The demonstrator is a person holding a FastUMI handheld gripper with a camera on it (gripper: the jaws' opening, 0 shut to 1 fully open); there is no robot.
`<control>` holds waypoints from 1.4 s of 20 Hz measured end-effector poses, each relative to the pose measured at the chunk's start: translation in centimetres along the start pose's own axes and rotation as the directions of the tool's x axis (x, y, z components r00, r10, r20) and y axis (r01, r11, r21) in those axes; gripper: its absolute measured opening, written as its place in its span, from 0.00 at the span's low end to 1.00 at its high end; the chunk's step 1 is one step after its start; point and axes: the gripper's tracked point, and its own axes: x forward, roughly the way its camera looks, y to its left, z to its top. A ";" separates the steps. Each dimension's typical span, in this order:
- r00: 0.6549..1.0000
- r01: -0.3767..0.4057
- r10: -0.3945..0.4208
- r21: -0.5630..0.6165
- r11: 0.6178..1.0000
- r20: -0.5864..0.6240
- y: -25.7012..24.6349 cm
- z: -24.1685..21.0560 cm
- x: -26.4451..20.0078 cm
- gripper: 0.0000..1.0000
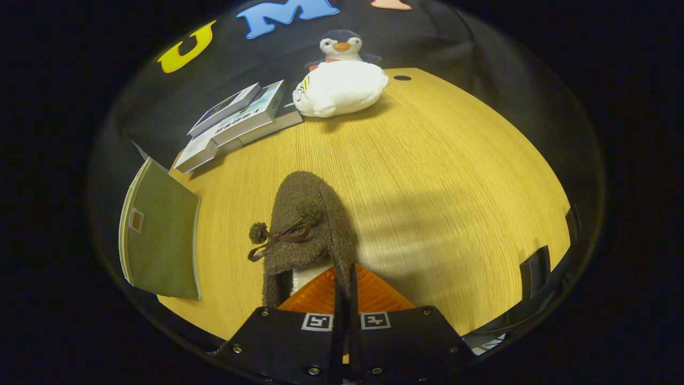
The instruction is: Open the storage box then place both shoes into the box .Put the left shoe in first, then the right shoe, with the right side of both shoes facing outward in a uniform manner.
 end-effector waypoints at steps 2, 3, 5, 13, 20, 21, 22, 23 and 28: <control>0.999 -0.048 0.048 0.051 0.998 0.001 1.5 0.4 -0.6 0.05; 0.998 -0.060 0.060 0.063 0.996 0.006 2.0 0.6 -0.8 0.05; 0.998 -0.066 0.064 0.057 0.996 0.022 2.9 1.1 -1.6 0.05; 0.993 -0.094 0.089 0.062 0.994 0.072 7.5 2.7 -4.6 0.05; 0.987 -0.115 0.107 0.065 0.991 0.124 12.8 4.3 -7.2 0.04; 0.986 -0.117 0.108 0.064 0.991 0.129 13.6 4.4 -7.5 0.04; 0.985 -0.118 0.109 0.069 0.991 0.132 14.3 4.5 -7.8 0.05; 0.984 -0.123 0.112 0.073 0.990 0.138 15.1 4.6 -8.0 0.05; 0.977 -0.144 0.130 0.074 0.987 0.167 19.2 4.9 -8.9 0.04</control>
